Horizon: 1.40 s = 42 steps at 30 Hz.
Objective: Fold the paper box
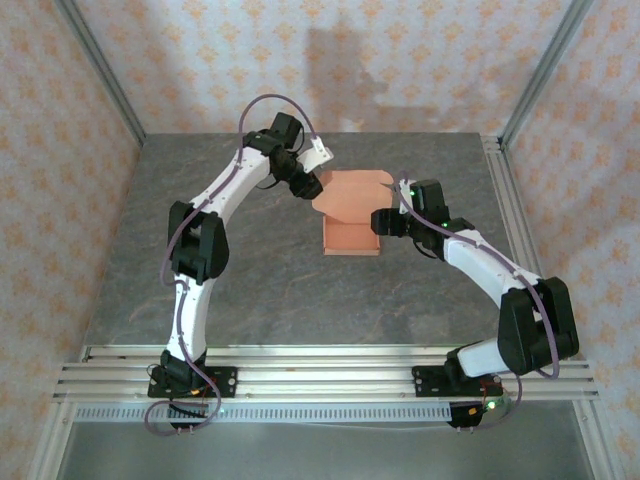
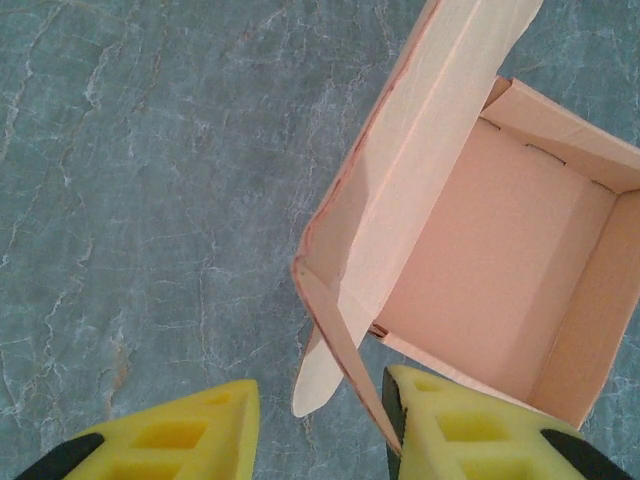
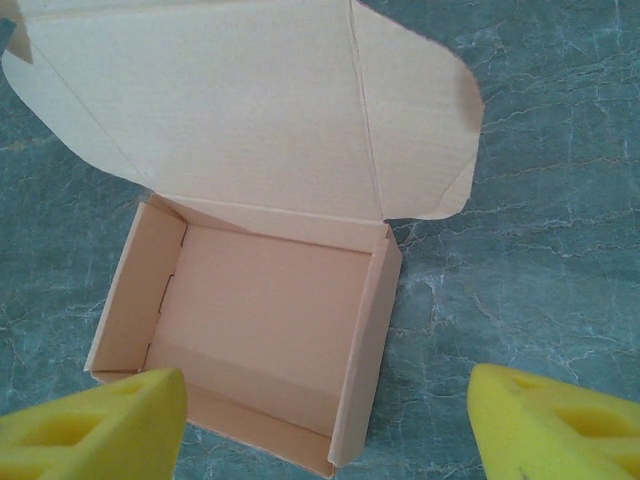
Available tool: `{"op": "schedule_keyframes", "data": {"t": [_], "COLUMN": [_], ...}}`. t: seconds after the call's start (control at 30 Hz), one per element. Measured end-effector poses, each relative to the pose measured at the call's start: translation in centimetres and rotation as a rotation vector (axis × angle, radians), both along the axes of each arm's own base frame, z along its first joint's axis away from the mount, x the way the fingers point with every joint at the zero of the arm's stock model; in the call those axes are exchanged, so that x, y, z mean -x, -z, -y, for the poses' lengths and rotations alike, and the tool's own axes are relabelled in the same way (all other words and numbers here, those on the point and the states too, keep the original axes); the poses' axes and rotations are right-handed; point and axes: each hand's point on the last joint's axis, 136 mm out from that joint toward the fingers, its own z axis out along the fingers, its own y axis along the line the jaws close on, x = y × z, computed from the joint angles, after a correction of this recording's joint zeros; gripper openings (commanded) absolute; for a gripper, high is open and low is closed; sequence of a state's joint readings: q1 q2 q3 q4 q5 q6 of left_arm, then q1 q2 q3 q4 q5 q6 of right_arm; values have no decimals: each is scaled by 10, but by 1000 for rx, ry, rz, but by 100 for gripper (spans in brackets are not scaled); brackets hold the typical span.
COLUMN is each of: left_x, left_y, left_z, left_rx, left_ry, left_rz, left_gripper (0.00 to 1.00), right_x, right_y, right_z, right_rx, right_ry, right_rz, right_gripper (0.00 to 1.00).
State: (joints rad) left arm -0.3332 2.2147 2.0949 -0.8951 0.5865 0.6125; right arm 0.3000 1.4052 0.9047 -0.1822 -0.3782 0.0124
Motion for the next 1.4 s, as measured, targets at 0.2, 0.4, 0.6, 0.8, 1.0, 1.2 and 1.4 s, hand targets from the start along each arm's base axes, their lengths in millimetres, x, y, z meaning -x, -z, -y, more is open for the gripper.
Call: {"op": "schedule_keyframes", "data": {"t": [0.2, 0.4, 0.6, 0.8, 1.0, 1.2, 1.4], "left_x": [-3, -5, -2, 2, 5, 8, 12], "left_y": [10, 18, 18, 18, 18, 19, 20], "left_z": [1, 2, 1, 1, 0, 0, 0], "left_rx": [-12, -23, -29, -39, -47, -49, -56], "left_ry": [15, 24, 38, 68, 95, 117, 142], "left_rz": [-13, -32, -34, -36, -37, -36, -40], "left_gripper": [35, 25, 20, 16, 9, 0, 0], "right_x": [0, 1, 1, 1, 1, 1, 2], "right_y": [0, 2, 2, 2, 2, 2, 5], "right_z": [0, 0, 0, 0, 0, 0, 4], "right_rx": [0, 1, 4, 4, 4, 6, 34], "right_ry": [0, 0, -2, -2, -2, -4, -11], "right_rz": [0, -4, -4, -4, -4, -3, -3], "right_gripper": [74, 75, 75, 75, 74, 75, 75]}}
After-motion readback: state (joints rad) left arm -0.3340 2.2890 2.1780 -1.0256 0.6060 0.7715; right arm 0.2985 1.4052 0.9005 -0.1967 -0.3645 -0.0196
